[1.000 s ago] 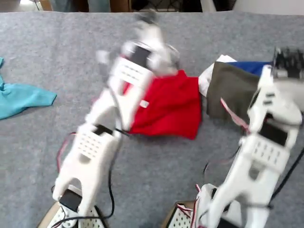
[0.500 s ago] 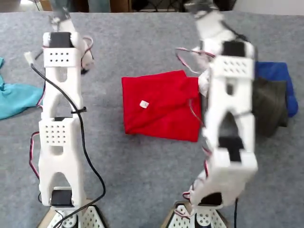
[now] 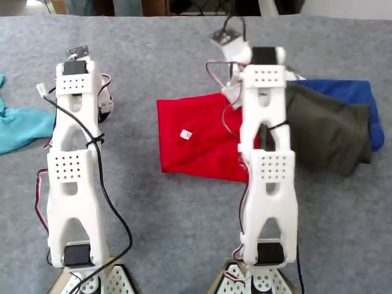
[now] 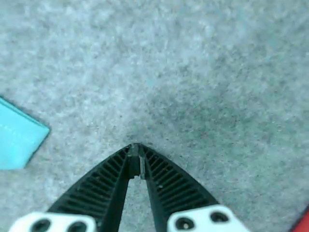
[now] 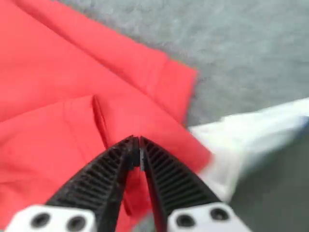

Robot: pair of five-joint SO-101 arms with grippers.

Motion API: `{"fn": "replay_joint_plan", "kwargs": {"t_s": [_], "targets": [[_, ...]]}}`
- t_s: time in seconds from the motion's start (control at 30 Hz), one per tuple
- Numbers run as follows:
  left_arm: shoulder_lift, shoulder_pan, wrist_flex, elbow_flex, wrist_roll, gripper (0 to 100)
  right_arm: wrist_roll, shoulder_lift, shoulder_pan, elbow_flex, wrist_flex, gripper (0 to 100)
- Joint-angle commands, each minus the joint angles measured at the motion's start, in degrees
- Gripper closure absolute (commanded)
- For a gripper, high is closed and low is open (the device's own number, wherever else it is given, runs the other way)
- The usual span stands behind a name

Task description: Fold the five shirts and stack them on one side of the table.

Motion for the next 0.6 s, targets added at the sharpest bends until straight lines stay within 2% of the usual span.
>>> {"fn": "replay_joint_plan", "kwargs": {"t_s": [0.0,0.13,0.33,0.5,0.57], "targets": [[-0.9,0.0,2.1,-5.0,-0.6,97,-2.9,3.2,-0.5,-2.7,-4.6,98.3],[-1.4,2.5,6.7,-10.9,-2.2,97,-4.5,4.8,-0.6,-5.2,-5.8,98.3],[-1.6,9.4,7.6,-16.5,-2.7,97,-4.4,4.8,-1.3,-22.2,1.5,98.3],[-1.8,17.5,7.1,-21.3,-3.0,97,-4.3,-0.6,-0.8,-18.2,1.4,98.3],[0.7,19.9,3.1,-20.8,-2.9,97,-4.4,-2.9,-2.1,-13.8,1.3,98.3]]}}
